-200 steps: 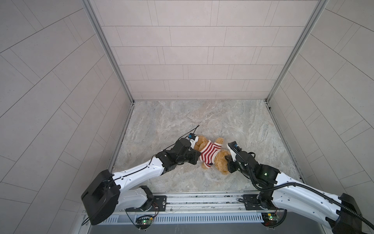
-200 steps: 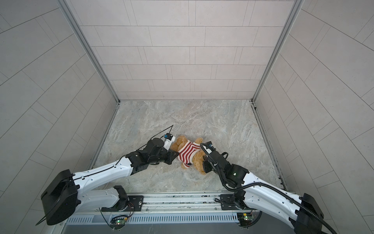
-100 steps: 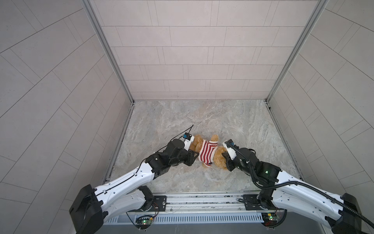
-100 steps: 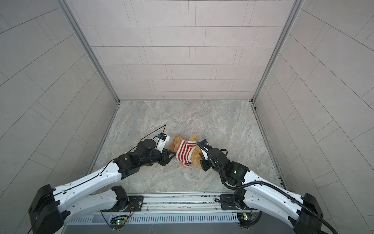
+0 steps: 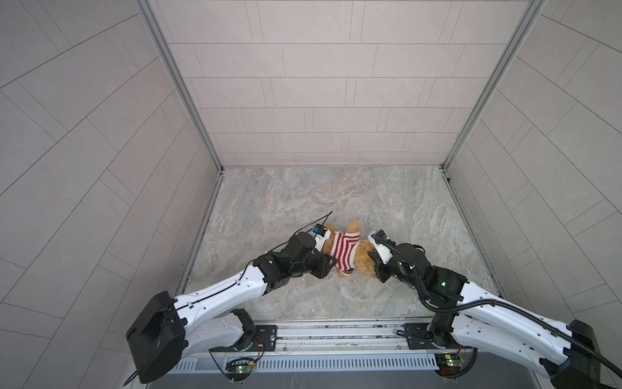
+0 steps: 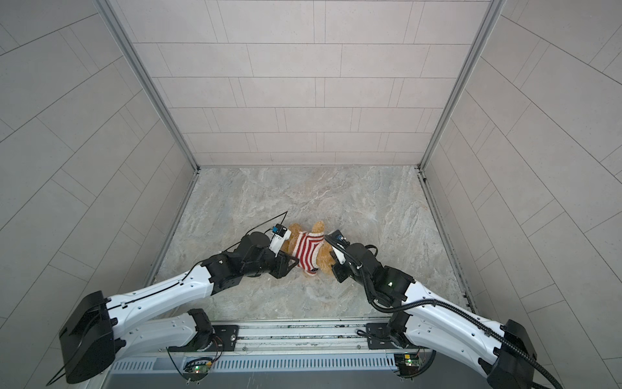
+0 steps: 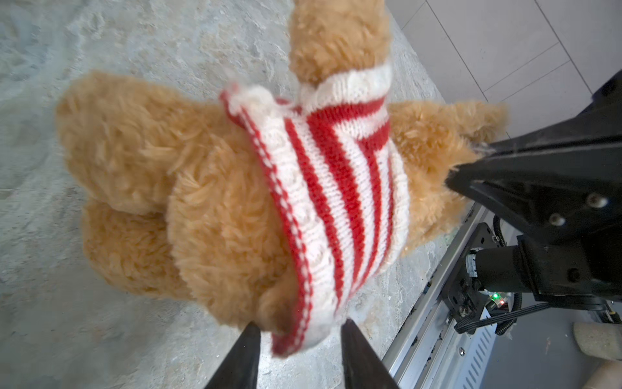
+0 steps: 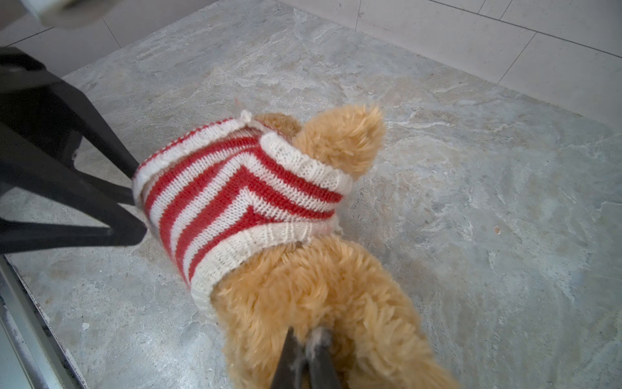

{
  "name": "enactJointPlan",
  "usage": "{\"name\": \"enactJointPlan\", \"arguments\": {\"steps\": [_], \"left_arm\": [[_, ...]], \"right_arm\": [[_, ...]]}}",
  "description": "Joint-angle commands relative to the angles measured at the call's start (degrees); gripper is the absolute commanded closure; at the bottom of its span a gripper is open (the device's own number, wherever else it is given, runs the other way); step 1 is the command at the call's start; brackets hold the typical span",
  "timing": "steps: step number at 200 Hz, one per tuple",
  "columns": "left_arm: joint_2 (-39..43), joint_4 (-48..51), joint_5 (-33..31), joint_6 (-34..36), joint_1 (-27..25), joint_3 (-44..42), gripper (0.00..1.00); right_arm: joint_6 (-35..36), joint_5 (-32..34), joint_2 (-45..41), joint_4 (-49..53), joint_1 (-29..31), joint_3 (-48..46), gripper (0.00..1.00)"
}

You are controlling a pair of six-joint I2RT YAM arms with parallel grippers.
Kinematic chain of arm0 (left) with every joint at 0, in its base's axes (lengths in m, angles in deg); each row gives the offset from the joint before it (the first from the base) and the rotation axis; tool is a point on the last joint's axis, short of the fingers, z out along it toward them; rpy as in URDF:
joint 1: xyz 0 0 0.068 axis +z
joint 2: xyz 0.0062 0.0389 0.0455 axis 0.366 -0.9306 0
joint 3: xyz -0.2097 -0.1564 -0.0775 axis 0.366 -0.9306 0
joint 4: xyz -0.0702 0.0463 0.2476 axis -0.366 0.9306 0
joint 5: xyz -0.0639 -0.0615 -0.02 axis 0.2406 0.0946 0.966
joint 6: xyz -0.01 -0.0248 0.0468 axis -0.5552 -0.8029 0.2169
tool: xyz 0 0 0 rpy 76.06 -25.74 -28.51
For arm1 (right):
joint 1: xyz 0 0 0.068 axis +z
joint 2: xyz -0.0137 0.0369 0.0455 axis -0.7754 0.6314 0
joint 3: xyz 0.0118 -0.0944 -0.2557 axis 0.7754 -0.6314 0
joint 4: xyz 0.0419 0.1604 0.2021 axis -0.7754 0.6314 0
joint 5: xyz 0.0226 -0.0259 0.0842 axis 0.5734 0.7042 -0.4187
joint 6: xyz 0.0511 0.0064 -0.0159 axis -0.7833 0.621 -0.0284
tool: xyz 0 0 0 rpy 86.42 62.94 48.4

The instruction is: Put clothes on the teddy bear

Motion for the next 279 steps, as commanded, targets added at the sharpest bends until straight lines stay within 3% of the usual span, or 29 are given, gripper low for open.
{"name": "enactJointPlan", "arguments": {"steps": [1, 27, 81, 142, 162, 197, 236, 279], "left_arm": [[-1.97, -4.53, -0.49, -0.75, -0.42, -1.55, 0.56], [-4.81, -8.63, -0.66, -0.93, -0.50, -2.09, 0.58], [-9.78, -10.85, -0.78, -0.68, -0.71, -1.91, 0.75], [-5.81, -8.98, -3.31, -0.51, -0.40, -4.05, 0.94], [-2.83, -6.13, -5.71, -0.59, 0.08, -4.97, 1.00], [3.58, 1.13, -6.27, 0.61, -0.09, -4.44, 1.00], [12.11, 4.28, 2.62, 1.40, -1.68, -2.18, 1.00], [5.30, 2.50, 1.07, 2.19, 0.11, -0.07, 1.00]], "right_arm": [[-1.48, 1.55, 0.43, -0.89, 0.29, 2.37, 1.00], [-3.19, 1.75, 1.63, -0.88, 0.03, 2.62, 1.00], [-5.69, 1.96, 3.40, 0.56, -0.06, 3.50, 1.00], [-6.42, 3.68, 2.64, 2.92, -0.97, 4.11, 1.00], [-7.10, 1.43, 1.41, 4.10, -2.29, 4.13, 1.00], [-6.71, -0.41, 1.65, 9.07, -2.43, 8.52, 1.00], [-6.90, -2.22, 4.51, 9.63, -2.51, 9.24, 1.00], [-8.85, -8.04, 12.52, 3.50, -7.34, 6.63, 1.00]]}}
